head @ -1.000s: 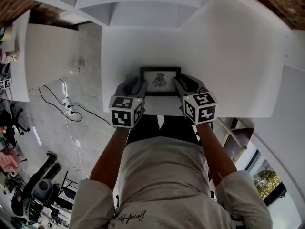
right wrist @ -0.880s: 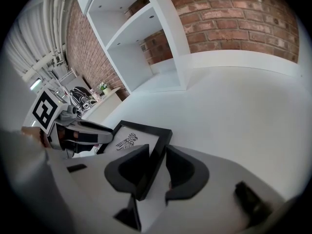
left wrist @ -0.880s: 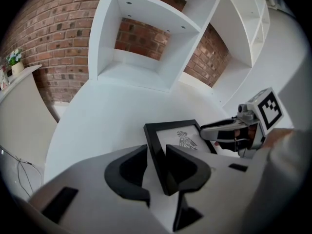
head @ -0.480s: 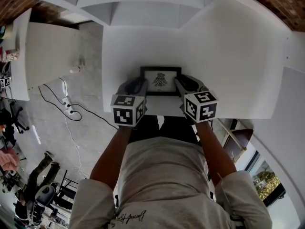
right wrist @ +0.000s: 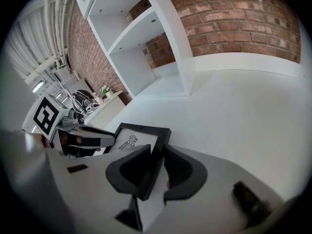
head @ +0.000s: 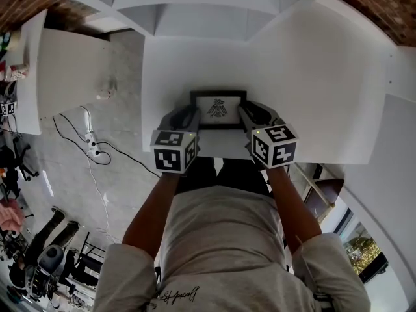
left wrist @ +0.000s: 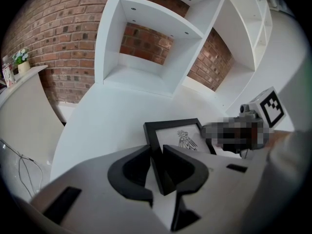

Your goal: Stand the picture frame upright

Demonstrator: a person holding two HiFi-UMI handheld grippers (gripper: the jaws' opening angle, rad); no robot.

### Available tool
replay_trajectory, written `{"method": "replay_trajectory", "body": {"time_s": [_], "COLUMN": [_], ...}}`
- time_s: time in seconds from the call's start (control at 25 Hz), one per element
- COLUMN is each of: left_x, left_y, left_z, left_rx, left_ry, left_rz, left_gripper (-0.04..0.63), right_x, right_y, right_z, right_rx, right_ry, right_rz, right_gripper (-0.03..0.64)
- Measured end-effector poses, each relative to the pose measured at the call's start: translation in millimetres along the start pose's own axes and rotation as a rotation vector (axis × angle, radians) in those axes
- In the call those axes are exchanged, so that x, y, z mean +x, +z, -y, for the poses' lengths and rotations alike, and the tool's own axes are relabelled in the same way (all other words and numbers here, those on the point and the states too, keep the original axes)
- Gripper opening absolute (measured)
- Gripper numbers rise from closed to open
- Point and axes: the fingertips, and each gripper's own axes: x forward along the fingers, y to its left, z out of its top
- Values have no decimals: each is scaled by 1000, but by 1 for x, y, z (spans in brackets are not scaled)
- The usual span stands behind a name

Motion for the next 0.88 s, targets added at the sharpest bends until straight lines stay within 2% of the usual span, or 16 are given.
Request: {"method": "replay_trajectory", "body": {"time_s": [0.6, 0.88], "left_x": [-43, -65], "left_y": [27, 42], "left_z": [-26, -48], "left_rx": [-11, -17], "left_ry": [53, 71], "left_rz": [105, 166], "left_gripper": [89, 89], "right_x": [6, 11], "right_y": [41, 67], "right_z": [-38, -65], "right_rx": [-87, -133], "right_ry": [44, 57], "right_rz": [48, 108], "right_gripper": [99, 98]}}
